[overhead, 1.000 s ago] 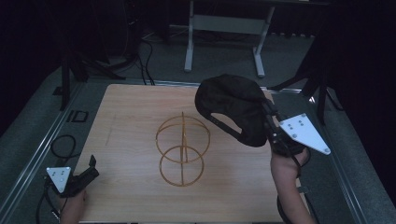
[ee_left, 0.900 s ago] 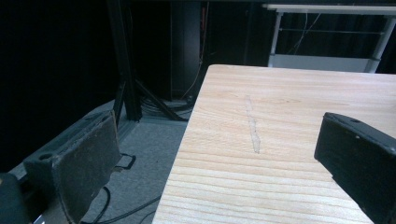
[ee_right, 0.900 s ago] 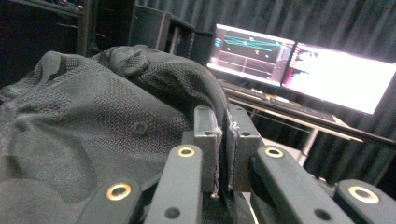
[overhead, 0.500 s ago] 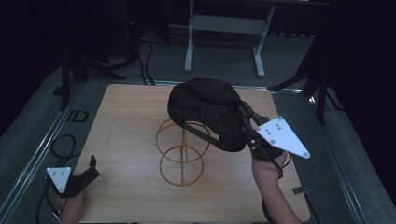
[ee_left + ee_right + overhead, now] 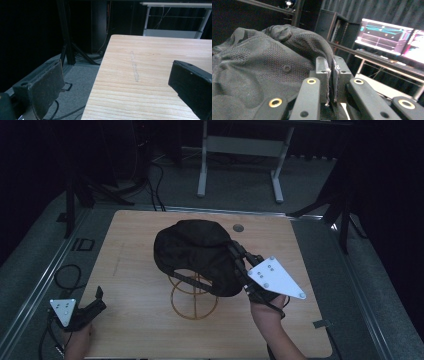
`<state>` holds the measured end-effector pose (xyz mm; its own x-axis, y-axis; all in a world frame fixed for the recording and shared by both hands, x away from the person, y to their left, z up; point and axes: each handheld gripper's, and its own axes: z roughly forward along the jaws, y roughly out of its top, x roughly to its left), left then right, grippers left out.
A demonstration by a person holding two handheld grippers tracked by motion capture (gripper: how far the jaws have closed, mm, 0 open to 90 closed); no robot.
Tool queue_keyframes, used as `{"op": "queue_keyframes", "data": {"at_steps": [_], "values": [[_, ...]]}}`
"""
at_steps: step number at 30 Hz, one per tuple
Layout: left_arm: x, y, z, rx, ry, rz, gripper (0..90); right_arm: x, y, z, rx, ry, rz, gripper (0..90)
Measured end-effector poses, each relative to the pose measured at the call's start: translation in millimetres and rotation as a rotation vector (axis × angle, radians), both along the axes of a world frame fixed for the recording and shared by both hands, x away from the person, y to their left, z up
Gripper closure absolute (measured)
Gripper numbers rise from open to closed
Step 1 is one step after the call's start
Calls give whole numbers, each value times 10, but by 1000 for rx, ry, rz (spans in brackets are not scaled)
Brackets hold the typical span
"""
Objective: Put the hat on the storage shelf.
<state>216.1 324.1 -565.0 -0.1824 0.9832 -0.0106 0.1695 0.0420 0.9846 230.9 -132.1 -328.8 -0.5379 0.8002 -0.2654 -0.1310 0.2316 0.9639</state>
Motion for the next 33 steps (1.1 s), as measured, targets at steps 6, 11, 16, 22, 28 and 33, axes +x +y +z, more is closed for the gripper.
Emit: {"op": "queue_keyframes", "data": {"at_steps": [6,11,16,22,28,33], "values": [[1,0,0,0,1,1,6,-79,93,-87,-28,-34,-10,844],[-1,-1,-1,1,-2,2,6,-42,142,-145,-65,-40,-34,840],[2,-1,0,-1,1,2,6,-31,184,-193,-87,-42,-39,831],[-2,1,0,1,0,1,6,23,264,-323,-126,8,-15,769],[0,0,0,0,0,1,6,51,251,-410,-116,37,-3,757],[-2,0,0,2,0,1,6,96,242,-450,-98,83,18,669]]}}
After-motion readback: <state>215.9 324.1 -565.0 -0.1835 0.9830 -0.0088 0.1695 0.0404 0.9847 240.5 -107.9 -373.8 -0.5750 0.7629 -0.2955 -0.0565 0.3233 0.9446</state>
